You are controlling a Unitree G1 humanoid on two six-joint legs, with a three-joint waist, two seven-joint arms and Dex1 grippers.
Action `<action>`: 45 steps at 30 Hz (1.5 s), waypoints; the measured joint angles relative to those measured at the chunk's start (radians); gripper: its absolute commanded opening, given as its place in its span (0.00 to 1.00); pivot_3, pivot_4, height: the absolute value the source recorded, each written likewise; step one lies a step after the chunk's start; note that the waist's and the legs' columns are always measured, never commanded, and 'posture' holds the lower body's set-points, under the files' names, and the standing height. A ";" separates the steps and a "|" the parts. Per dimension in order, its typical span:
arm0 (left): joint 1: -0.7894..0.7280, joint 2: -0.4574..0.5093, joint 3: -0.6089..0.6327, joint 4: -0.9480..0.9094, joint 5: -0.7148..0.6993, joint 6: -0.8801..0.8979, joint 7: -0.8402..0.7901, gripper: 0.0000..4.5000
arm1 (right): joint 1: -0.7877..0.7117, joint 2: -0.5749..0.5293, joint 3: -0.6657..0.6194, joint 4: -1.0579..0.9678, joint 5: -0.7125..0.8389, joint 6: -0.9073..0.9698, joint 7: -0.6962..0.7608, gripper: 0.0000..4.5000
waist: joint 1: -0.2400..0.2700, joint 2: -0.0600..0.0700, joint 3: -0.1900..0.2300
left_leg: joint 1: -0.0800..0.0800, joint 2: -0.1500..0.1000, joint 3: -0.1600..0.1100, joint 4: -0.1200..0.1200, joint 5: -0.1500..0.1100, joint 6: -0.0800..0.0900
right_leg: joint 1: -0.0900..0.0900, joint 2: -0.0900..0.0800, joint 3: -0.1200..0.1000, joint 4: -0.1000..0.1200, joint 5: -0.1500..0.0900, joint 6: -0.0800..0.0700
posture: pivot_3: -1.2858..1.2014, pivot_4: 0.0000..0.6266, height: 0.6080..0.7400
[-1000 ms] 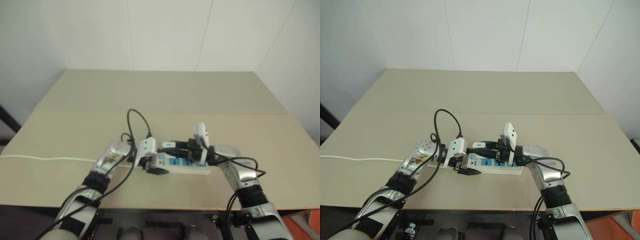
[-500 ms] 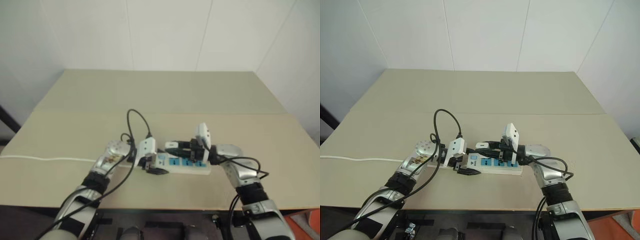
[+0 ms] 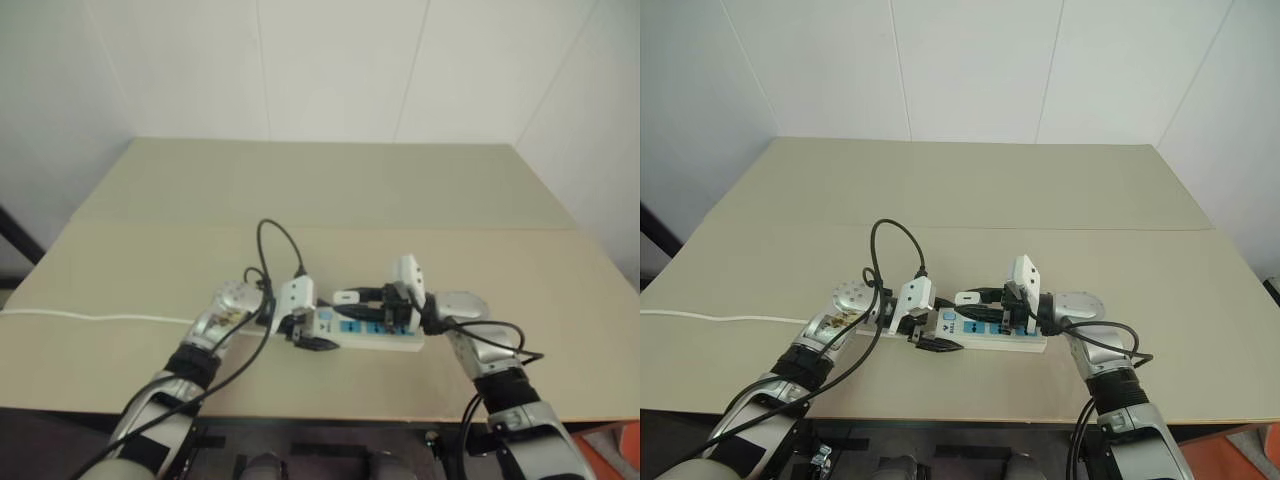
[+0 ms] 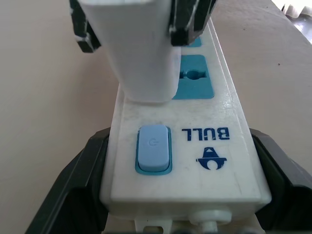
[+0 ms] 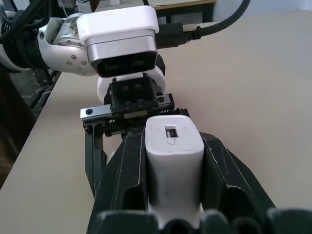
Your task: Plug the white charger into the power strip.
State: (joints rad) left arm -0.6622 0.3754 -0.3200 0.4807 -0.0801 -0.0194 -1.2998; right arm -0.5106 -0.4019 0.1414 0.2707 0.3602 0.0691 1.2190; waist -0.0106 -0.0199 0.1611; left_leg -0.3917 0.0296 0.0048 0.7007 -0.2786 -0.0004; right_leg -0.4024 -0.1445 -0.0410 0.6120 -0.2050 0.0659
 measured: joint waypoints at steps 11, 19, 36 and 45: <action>0.000 -0.007 -0.022 -0.006 -0.003 0.001 0.016 0.74 | 0.033 -0.069 0.004 -0.006 0.016 -0.015 0.025 0.25 | 0.013 0.000 0.000 | 0.004 0.000 0.000 0.000 0.000 0.000 | 0.005 0.000 0.000 -0.001 0.000 0.000 | 0.52 0.24 1.00; 0.000 -0.009 -0.034 -0.007 -0.008 0.002 0.026 0.74 | 0.038 -0.097 0.013 -0.002 0.015 -0.044 0.038 0.25 | 0.021 0.000 0.000 | 0.006 0.000 0.000 0.000 0.000 0.000 | 0.008 0.000 0.000 -0.002 -0.001 0.001 | 0.52 0.24 1.00; 0.010 0.020 -0.027 0.003 -0.025 0.006 0.024 0.74 | -0.023 -0.060 0.071 0.035 -0.029 0.009 0.020 0.25 | -0.002 0.000 -0.001 | 0.018 0.000 0.000 -0.005 0.000 0.000 | 0.015 0.000 0.001 -0.002 -0.002 -0.001 | 0.52 0.24 1.00; 0.013 0.021 -0.027 -0.005 -0.025 0.012 0.025 0.74 | -0.017 -0.067 0.083 0.034 -0.049 0.011 0.025 0.46 | -0.002 0.000 -0.002 | 0.019 0.000 0.000 -0.006 0.000 0.000 | 0.015 0.000 0.001 -0.002 -0.003 -0.001 | 0.52 0.24 1.00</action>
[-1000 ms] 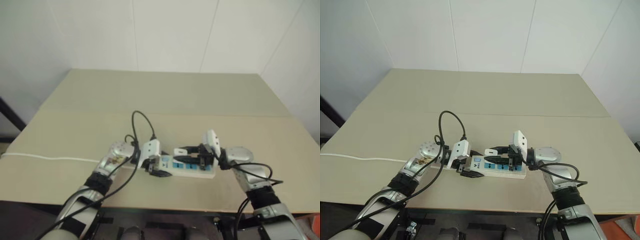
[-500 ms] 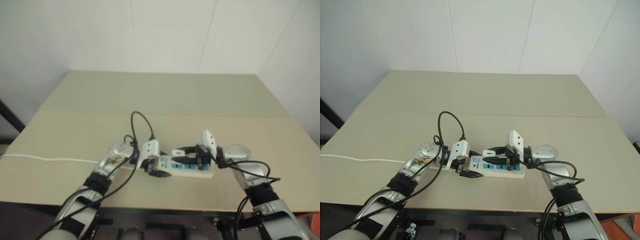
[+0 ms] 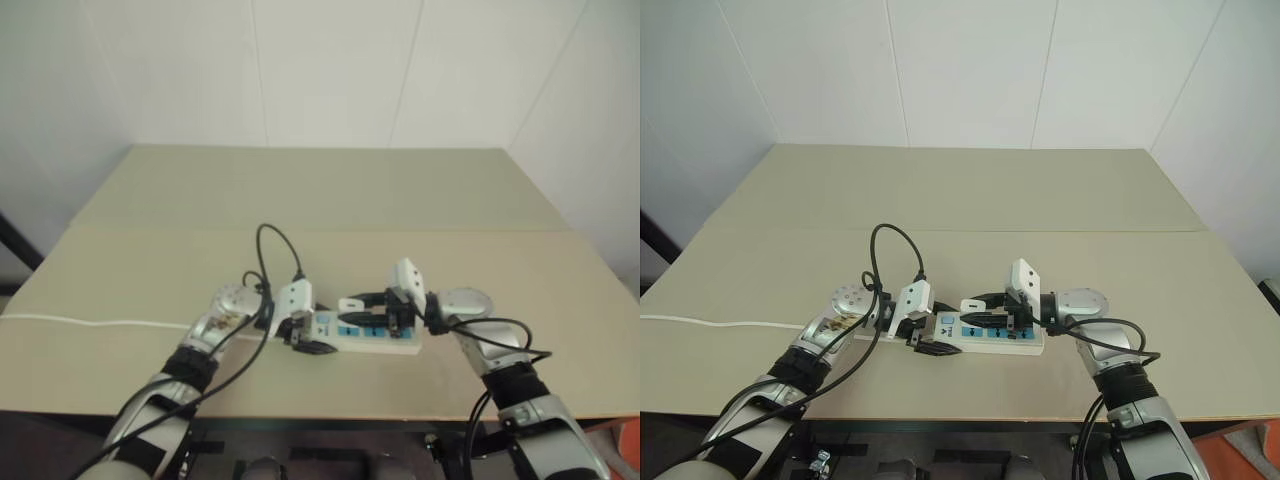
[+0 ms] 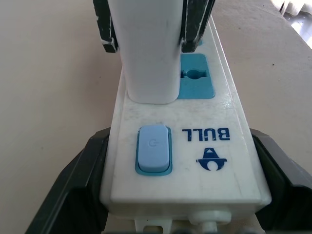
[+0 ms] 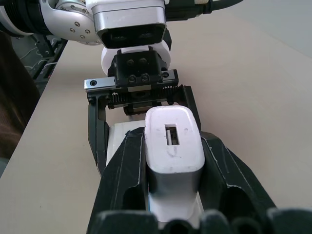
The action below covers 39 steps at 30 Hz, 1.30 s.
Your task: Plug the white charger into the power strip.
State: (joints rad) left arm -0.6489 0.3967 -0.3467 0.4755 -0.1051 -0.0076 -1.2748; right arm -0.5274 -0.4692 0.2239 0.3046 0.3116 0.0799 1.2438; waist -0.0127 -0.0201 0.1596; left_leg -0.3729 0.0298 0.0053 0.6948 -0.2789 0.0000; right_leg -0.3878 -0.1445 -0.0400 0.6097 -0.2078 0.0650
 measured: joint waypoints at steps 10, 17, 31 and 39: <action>0.003 0.002 0.001 -0.004 -0.002 0.003 0.002 0.74 | 0.020 -0.006 0.005 -0.042 -0.025 0.035 0.028 1.00 | -0.001 -0.001 0.000 | 0.000 0.000 0.000 0.000 0.000 0.000 | 0.000 0.000 0.000 0.000 0.000 0.000 | 0.52 0.24 1.00; 0.009 -0.006 0.004 -0.004 0.009 0.009 0.039 0.99 | 0.025 -0.047 -0.013 -0.068 -0.020 0.051 0.036 1.00 | 0.003 -0.001 0.000 | -0.001 0.000 0.000 0.000 0.000 0.000 | -0.001 0.000 0.000 -0.001 0.000 0.000 | 0.52 0.24 1.00; 0.101 0.208 0.203 -0.361 -0.237 0.208 -0.095 0.99 | 0.192 -0.380 -0.288 -0.220 0.105 0.105 0.108 1.00 | 0.001 0.001 0.006 | -0.016 0.001 0.001 0.001 0.001 -0.002 | -0.016 0.000 0.000 0.000 0.000 0.000 | 0.52 0.24 1.00; 0.190 0.486 0.384 -0.457 -0.348 0.288 -0.203 0.99 | 0.376 -0.489 -0.472 -0.239 0.140 0.105 0.108 1.00 | 0.003 0.001 0.007 | -0.016 0.001 0.001 0.000 0.001 -0.002 | -0.017 0.000 0.000 0.000 -0.001 0.000 | 0.52 0.24 1.00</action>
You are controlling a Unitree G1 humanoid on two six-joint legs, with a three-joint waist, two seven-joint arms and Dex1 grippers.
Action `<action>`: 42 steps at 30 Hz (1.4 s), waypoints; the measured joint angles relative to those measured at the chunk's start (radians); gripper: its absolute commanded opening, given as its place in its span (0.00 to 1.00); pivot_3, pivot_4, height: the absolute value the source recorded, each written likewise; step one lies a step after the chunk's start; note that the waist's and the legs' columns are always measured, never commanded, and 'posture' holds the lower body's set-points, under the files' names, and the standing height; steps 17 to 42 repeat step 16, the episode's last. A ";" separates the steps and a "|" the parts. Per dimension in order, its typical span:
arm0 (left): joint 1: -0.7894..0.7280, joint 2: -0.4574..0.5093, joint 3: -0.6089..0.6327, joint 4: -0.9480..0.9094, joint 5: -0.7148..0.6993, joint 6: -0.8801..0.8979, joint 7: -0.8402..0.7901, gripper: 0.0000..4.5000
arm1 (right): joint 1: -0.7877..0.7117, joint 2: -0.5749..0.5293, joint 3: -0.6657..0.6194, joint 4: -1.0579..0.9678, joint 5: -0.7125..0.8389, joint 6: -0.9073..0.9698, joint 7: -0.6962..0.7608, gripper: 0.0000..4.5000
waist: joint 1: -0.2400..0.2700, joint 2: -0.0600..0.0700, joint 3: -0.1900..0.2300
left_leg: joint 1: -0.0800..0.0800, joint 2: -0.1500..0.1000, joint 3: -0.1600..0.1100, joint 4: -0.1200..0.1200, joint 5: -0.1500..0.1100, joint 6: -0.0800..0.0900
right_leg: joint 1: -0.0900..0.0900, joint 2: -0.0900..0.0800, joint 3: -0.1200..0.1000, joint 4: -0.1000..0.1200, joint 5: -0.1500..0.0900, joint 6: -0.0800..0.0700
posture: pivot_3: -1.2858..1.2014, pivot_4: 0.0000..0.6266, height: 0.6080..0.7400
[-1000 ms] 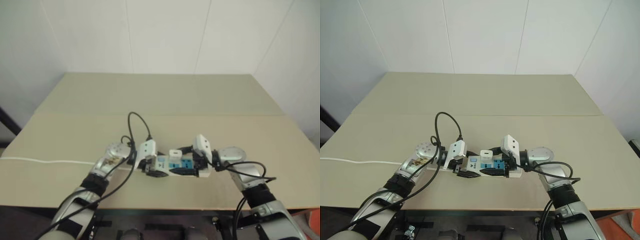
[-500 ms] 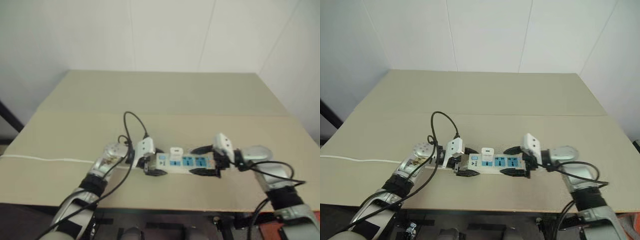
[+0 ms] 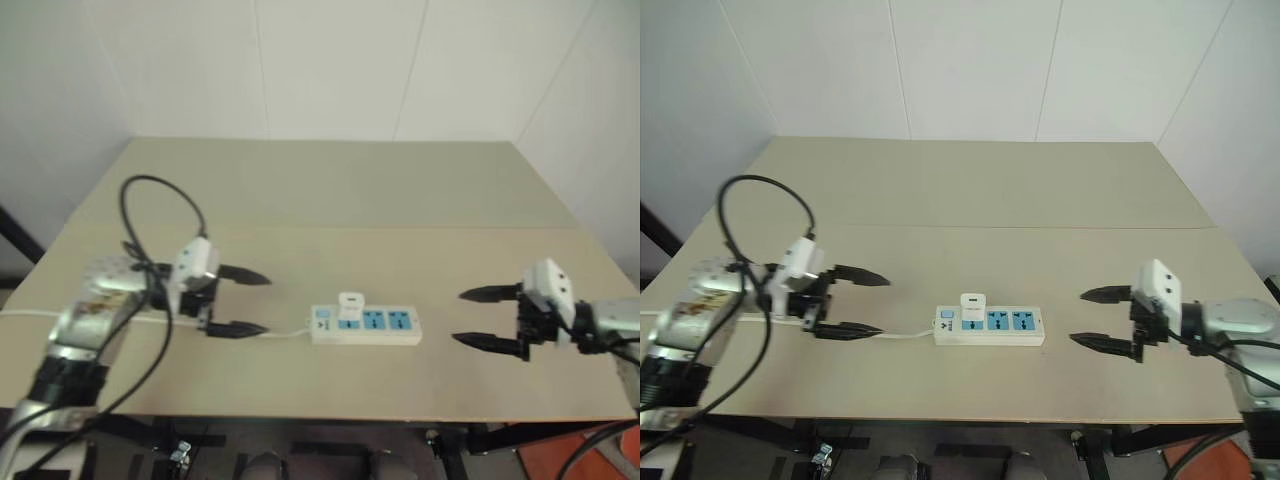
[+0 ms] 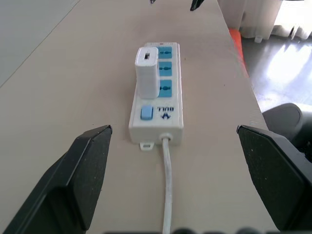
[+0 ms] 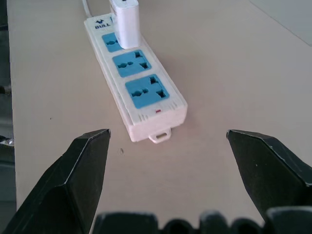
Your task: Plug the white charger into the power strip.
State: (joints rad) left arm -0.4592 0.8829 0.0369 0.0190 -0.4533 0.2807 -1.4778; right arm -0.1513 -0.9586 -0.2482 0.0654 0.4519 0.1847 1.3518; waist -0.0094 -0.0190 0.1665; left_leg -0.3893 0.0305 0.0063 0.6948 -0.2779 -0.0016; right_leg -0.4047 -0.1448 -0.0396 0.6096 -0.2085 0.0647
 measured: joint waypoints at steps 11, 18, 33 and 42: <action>0.123 0.064 0.111 -0.037 -0.045 0.059 0.055 0.99 | 0.165 -0.023 -0.161 -0.107 0.022 0.047 -0.060 1.00 | -0.001 0.000 0.000 | 0.001 0.001 0.000 0.000 0.000 0.000 | 0.000 0.000 0.000 0.001 0.000 0.000 | 0.52 0.24 1.00; 0.128 0.056 0.110 -0.062 -0.059 0.072 0.076 0.99 | 0.176 -0.022 -0.161 -0.141 0.023 0.066 -0.089 1.00 | 0.000 0.000 0.000 | 0.000 0.000 0.000 0.000 0.000 0.000 | 0.000 0.000 0.000 0.001 0.000 0.000 | 0.52 0.24 1.00; 0.128 0.056 0.110 -0.062 -0.059 0.072 0.076 0.99 | 0.176 -0.022 -0.161 -0.141 0.023 0.066 -0.089 1.00 | 0.000 0.000 0.000 | 0.000 0.000 0.000 0.000 0.000 0.000 | 0.000 0.000 0.000 0.001 0.000 0.000 | 0.52 0.24 1.00; 0.128 0.056 0.110 -0.062 -0.059 0.072 0.076 0.99 | 0.176 -0.022 -0.161 -0.141 0.023 0.066 -0.089 1.00 | 0.000 0.000 0.000 | 0.000 0.000 0.000 0.000 0.000 0.000 | 0.000 0.000 0.000 0.001 0.000 0.000 | 0.52 0.24 1.00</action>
